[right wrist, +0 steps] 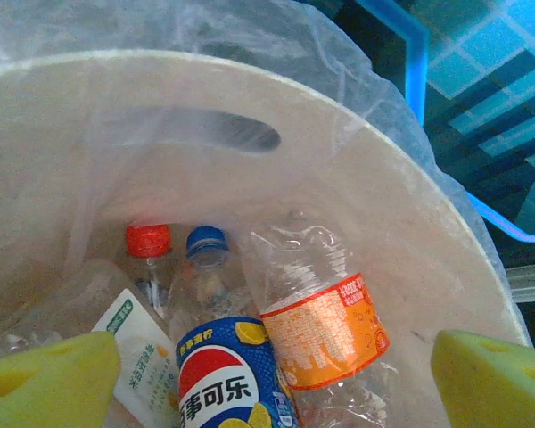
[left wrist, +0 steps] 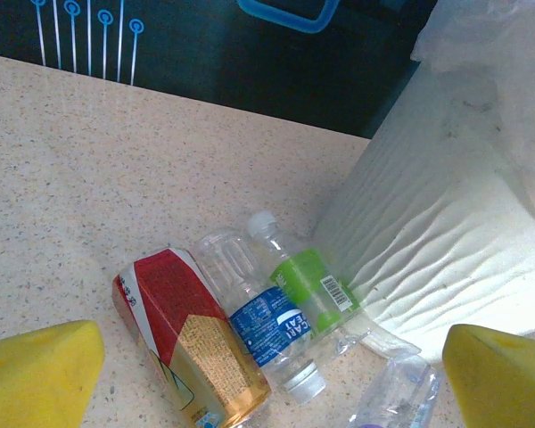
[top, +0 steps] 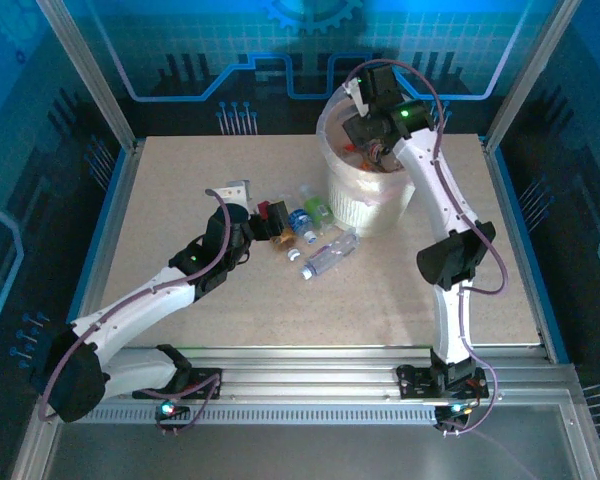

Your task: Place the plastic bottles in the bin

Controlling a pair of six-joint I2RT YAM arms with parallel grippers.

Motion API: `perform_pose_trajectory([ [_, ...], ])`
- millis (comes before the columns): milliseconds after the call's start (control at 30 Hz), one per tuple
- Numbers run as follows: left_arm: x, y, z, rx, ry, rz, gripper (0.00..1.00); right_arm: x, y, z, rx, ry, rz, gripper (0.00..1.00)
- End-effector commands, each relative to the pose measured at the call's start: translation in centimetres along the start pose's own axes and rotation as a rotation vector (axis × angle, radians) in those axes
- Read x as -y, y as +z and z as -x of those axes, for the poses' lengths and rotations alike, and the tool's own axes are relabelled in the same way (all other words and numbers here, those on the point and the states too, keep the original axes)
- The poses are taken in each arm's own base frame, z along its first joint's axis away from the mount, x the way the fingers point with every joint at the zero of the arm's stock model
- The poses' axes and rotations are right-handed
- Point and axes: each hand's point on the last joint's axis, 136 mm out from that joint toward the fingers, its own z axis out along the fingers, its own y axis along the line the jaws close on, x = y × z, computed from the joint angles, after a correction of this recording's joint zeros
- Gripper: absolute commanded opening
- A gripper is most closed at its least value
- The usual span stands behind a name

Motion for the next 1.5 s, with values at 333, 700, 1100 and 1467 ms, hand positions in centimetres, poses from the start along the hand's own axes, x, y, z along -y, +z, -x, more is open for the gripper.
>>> perform_pose_trajectory([
  [333,-3.4,1.8,-2.5,-0.094,-0.128,0.185,0.99,1.8,-9.0,-0.2,0.053,0.263,0.035,1.0],
  [700,-3.8,6.6,-6.8,-0.264,-0.13,0.288,0.99,1.8,-12.2,-7.8,-0.048,0.445,-0.008,1.0],
  [1100,-5.0,9.4,-10.3,-0.382,-0.122,0.373,0.99,1.4,-13.1,-16.0,-0.161,0.553,-0.079,1.0],
  [1467,-5.7,11.4,-12.1,-0.429,-0.123,0.381,0.99,1.3,-13.8,-18.5,-0.162,0.628,-0.087,1.0],
])
